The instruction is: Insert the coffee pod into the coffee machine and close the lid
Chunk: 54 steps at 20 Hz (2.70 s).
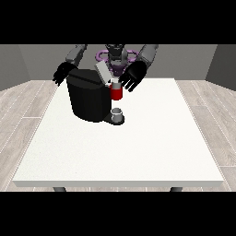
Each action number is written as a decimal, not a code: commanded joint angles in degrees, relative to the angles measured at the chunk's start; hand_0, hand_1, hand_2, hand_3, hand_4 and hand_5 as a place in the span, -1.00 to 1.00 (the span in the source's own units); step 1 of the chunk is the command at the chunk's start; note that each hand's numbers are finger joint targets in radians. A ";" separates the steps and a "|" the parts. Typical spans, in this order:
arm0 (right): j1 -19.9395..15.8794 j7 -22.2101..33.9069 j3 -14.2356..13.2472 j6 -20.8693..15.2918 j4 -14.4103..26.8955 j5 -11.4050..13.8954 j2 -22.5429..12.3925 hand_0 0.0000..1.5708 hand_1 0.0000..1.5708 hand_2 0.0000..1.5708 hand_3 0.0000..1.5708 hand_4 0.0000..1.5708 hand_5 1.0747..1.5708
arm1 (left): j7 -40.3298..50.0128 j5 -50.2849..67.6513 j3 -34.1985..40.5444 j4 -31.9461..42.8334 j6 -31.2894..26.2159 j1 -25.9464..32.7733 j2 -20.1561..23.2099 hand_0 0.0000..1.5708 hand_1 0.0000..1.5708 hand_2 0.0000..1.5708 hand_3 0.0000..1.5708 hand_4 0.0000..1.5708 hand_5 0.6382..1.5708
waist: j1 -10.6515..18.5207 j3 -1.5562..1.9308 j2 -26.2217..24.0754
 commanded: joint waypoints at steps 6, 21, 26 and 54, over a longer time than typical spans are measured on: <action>0.19 -1.03 0.30 -2.54 1.00 1.39 1.39 -1.00 -1.00 -1.00 -1.00 -0.48 1.00 | -1.16 -4.05 -4.16 -0.12 -1.11 2.08 -1.27 -1.00 -1.00 -1.00 -1.00 -1.00 1.00 | 1.17 -0.02 -0.44; 3.28 -5.61 -1.87 -1.94 6.42 0.17 1.05 -1.00 -1.00 -1.00 -1.00 -0.48 1.00 | 0.22 -3.82 -2.74 -2.63 -4.85 1.92 -0.64 -1.00 -1.00 -1.00 -1.00 -1.00 1.00 | 4.04 -0.02 -4.90; 6.12 -5.38 -4.78 -0.16 8.15 -2.03 -1.26 -1.00 -1.00 -1.00 -1.00 -0.51 1.00 | -1.49 0.23 -1.33 -4.88 -4.75 9.23 -6.28 -1.00 -1.00 -1.00 -1.00 -1.00 1.00 | 8.57 -0.02 -10.99; 7.02 6.43 -0.25 10.58 -5.11 -3.70 -8.32 -1.00 -1.00 -1.00 -1.00 -1.00 1.00 | -3.83 29.36 14.75 -11.93 -9.97 38.93 -22.33 -1.00 -1.00 -1.00 -1.00 -0.82 1.00 | 21.49 -0.04 -29.44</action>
